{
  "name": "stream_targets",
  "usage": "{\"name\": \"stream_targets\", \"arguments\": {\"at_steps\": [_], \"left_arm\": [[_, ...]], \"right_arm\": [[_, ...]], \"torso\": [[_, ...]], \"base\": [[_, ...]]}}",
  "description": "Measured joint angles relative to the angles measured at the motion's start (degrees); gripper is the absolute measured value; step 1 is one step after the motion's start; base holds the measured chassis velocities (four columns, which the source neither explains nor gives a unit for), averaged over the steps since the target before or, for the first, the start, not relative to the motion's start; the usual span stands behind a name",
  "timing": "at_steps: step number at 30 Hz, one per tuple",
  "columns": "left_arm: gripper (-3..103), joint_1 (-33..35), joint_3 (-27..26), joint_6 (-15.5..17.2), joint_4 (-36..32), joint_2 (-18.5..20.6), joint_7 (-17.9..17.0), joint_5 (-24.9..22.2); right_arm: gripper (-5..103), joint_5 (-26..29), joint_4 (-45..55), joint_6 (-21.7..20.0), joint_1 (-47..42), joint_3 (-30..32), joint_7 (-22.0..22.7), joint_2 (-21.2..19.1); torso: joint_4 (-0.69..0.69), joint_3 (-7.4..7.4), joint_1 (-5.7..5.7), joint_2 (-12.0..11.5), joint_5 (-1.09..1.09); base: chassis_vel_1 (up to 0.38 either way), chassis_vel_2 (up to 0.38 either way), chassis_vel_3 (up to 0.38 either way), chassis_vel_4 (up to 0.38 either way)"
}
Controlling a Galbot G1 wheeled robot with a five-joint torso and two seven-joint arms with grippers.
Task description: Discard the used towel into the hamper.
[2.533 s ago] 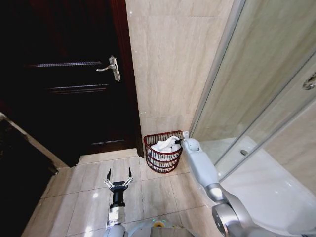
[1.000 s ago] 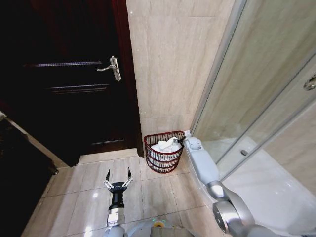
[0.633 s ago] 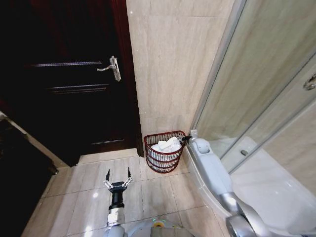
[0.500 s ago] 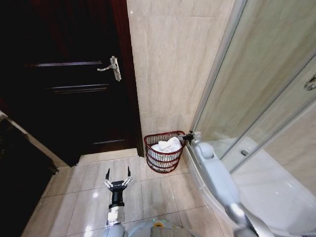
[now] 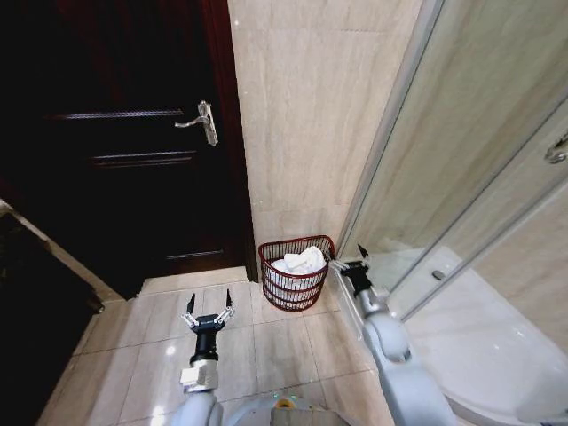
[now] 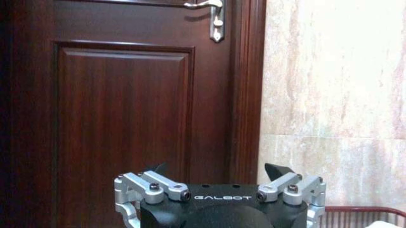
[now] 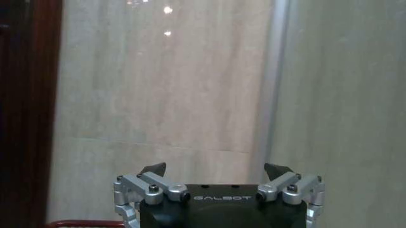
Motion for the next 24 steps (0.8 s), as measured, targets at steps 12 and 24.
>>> {"name": "stream_targets", "arguments": {"at_steps": [12, 24], "left_arm": [[100, -0.62, -1.23, 5.87, -4.87, 6.11, 3.43, -3.95], [100, -1.39, -0.01, 9.84, -7.56, 6.23, 3.1, -1.63]], "right_arm": [[100, 1.97, 4.26, 9.75, -14.5, 9.56, -0.67, 2.32], [100, 3.06, 6.08, 12.2, -16.22, 9.27, 0.39, 3.76]], "torso": [[0.0, 0.0, 0.0, 0.0, 0.02], [0.0, -1.2, -0.87, -2.09, 0.01]], "base": [[0.0, 0.0, 0.0, 0.0], [0.0, 0.0, 0.0, 0.0]]}}
